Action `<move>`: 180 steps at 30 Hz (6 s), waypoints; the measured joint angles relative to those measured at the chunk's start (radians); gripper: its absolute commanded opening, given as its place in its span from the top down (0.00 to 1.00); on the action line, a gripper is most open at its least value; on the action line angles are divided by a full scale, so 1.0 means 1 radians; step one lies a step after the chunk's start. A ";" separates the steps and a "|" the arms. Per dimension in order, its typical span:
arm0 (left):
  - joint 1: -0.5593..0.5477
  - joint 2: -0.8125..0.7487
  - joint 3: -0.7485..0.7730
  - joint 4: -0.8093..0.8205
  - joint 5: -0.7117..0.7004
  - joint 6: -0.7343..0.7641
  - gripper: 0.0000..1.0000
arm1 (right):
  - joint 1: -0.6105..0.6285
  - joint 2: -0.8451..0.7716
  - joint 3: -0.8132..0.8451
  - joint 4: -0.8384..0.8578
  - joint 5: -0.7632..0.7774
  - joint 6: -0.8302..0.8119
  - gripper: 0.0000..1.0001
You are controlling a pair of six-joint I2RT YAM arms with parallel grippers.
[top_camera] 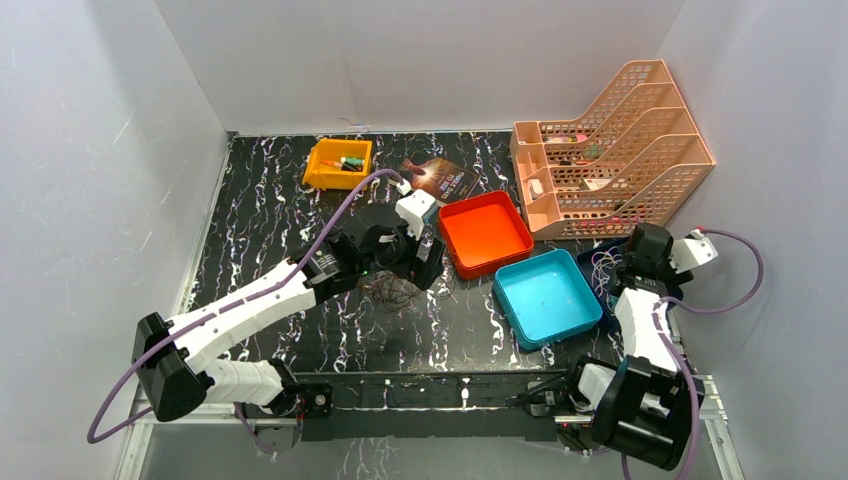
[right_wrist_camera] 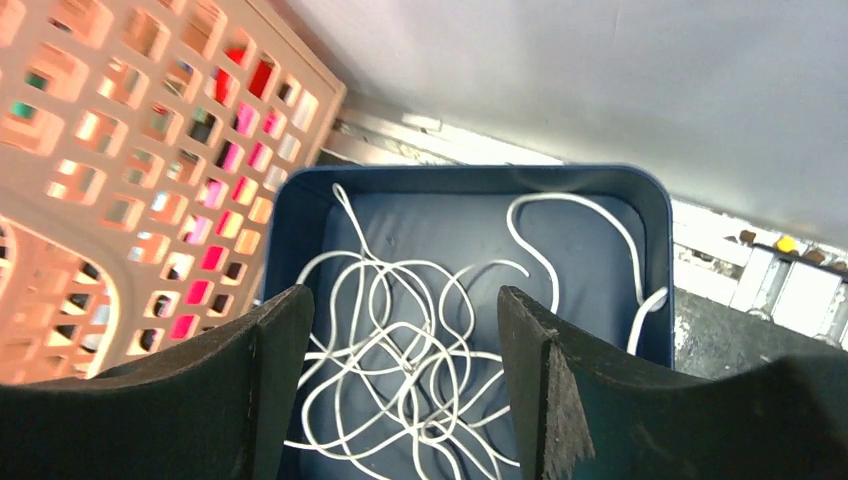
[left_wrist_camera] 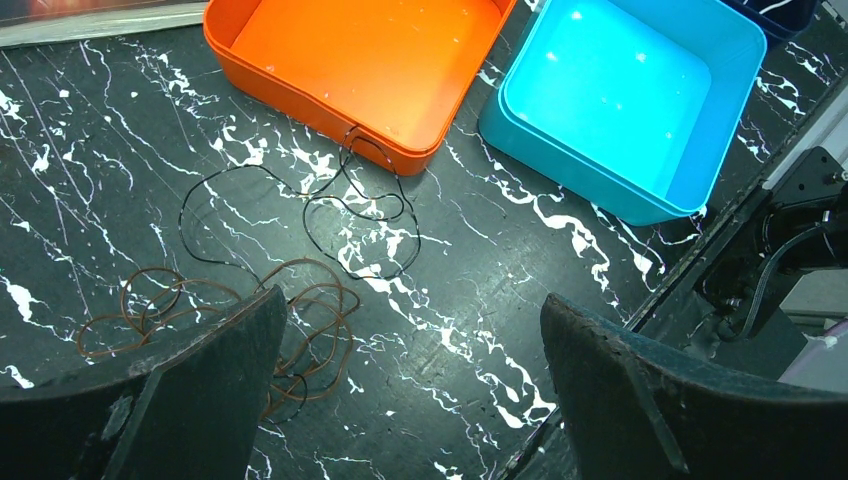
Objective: Untangle the cables
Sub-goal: Place the cable in the bin, then untie the cable.
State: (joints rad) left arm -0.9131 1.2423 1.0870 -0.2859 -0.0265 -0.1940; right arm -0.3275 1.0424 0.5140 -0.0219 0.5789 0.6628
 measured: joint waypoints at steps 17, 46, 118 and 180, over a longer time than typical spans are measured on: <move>0.000 0.030 0.002 0.003 0.009 -0.001 0.02 | -0.001 -0.096 0.174 -0.089 -0.171 -0.120 0.24; 0.000 0.042 0.002 0.009 -0.026 -0.034 0.02 | -0.002 0.231 0.060 0.006 -0.320 -0.089 0.43; 0.000 -0.034 0.019 -0.329 -0.544 -0.355 0.04 | 0.907 0.139 0.701 -0.396 -0.420 -0.200 0.18; 0.000 -0.179 -0.192 -0.168 -0.443 -0.371 0.11 | 1.195 0.577 0.412 -0.189 -0.113 0.096 1.00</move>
State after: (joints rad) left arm -0.9131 1.0637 0.8955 -0.4541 -0.4698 -0.5648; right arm 0.8673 1.6192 0.9257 -0.2111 0.4660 0.7589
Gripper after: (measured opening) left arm 0.866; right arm 0.068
